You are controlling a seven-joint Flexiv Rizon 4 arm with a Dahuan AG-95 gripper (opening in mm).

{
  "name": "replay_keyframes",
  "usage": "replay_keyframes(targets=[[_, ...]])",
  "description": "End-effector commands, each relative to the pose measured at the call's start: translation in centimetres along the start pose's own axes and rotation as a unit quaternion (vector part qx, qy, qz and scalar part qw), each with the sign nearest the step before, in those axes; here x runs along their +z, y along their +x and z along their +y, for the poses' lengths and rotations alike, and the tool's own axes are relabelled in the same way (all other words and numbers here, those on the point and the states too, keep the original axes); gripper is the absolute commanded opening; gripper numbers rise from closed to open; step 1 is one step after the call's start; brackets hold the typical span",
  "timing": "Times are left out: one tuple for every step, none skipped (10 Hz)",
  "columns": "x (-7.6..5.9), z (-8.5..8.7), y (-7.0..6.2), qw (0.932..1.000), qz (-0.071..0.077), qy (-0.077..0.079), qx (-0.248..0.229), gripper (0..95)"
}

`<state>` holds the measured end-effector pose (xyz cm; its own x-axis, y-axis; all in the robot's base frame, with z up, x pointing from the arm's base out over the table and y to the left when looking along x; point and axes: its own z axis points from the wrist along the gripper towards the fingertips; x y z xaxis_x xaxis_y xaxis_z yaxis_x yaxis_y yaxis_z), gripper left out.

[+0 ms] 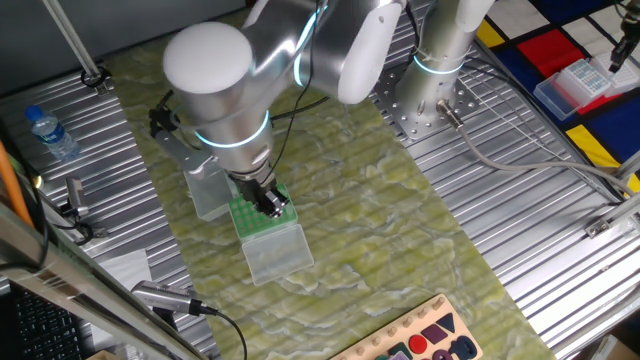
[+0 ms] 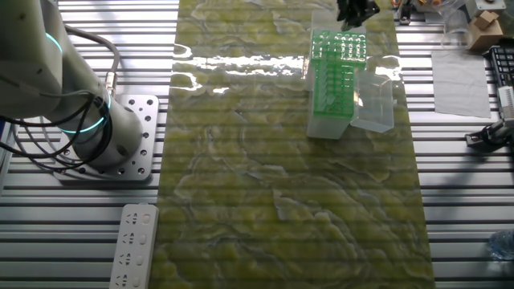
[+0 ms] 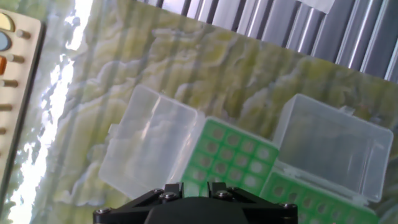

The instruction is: Transfer all large pipette tips from one holder to another

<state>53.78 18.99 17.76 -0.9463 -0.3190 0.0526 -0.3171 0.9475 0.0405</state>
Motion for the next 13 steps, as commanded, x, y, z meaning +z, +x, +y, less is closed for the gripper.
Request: replay_keyframes(targets=[[0.7,0.1,0.1,1.0000,-0.005,0.002,-0.003,19.0],[0.9,0.1,0.2,1.0000,-0.005,0.002,-0.004,19.0],[1.1,0.1,0.3,1.0000,-0.007,0.002,-0.005,19.0],[1.3,0.1,0.3,1.0000,-0.007,0.003,-0.006,19.0],[1.5,0.1,0.3,0.9999,-0.008,0.004,-0.008,19.0],[1.7,0.1,0.4,0.9999,-0.011,0.004,-0.010,19.0],[1.8,0.1,0.4,0.9999,-0.012,0.005,-0.010,19.0],[2.0,0.1,0.4,0.9998,-0.013,0.005,-0.011,19.0],[2.2,0.1,0.5,0.9998,-0.015,0.006,-0.012,19.0],[2.3,0.1,0.6,0.9998,-0.015,0.007,-0.013,19.0],[2.4,0.1,0.7,0.9997,-0.017,0.007,-0.013,19.0],[2.5,0.1,0.8,0.9997,-0.019,0.008,-0.013,19.0],[2.6,0.1,0.8,0.9997,-0.021,0.009,-0.012,19.0]])
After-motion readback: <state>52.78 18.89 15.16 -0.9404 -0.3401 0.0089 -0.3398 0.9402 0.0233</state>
